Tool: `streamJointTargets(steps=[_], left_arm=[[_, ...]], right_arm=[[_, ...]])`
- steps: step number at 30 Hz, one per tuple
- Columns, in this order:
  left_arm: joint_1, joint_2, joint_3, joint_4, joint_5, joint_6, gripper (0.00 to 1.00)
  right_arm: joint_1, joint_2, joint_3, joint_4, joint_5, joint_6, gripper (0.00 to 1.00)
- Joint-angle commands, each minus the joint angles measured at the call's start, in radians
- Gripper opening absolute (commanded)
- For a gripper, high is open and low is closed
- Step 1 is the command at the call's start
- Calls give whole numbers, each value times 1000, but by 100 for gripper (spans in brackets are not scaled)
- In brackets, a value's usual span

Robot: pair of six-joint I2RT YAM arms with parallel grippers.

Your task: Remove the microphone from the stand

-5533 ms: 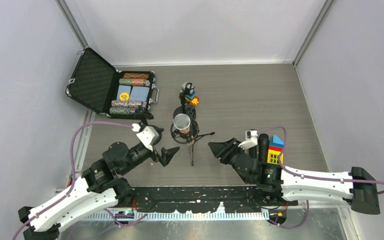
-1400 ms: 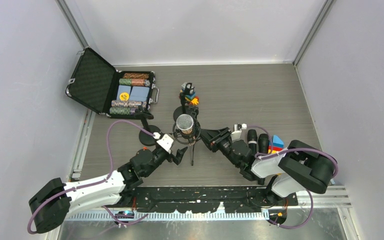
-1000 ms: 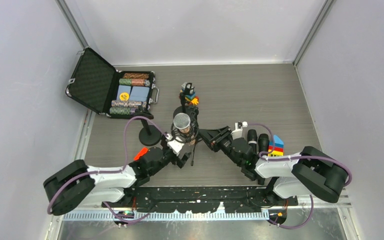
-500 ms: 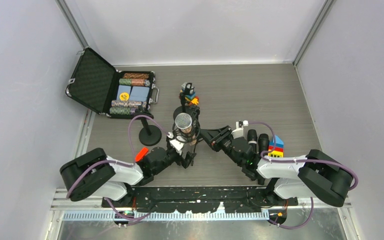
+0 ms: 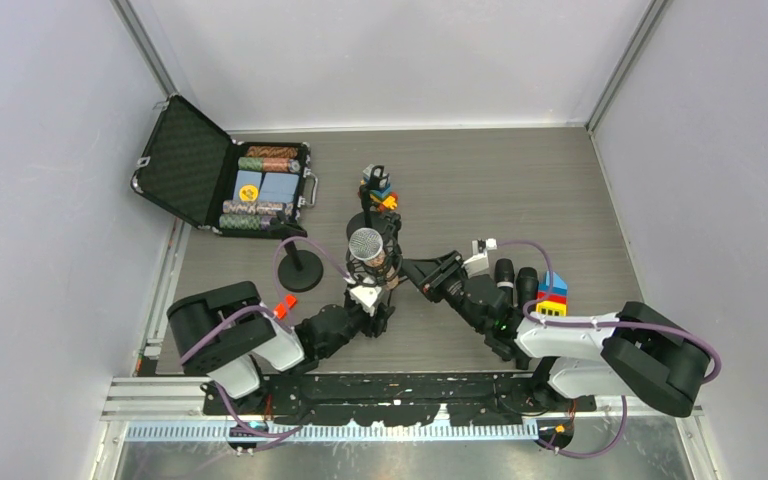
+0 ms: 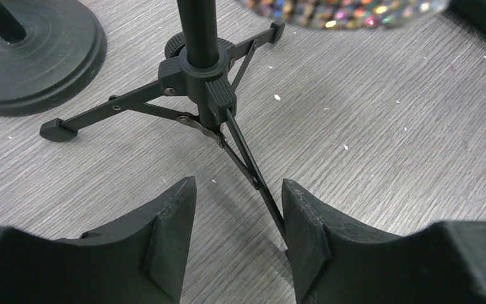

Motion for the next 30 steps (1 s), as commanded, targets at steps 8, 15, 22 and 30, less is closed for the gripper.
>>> streamJointTargets(steps=[8,15,22,30], left_arm=[[-20,40,1,136,-150,2,29],[-20,29,-2,127,-150,20,18],[-20,7,1,107,-142,26,14],[-21,-25,3,73,-140,30,12]], right_arm=[[24,-8,31,-157,70,-305,0],[96,-22,50,-132,151,-656,0],[203,16,60,-41,256,-983,2],[279,109,117,-39,403,-1254,6]])
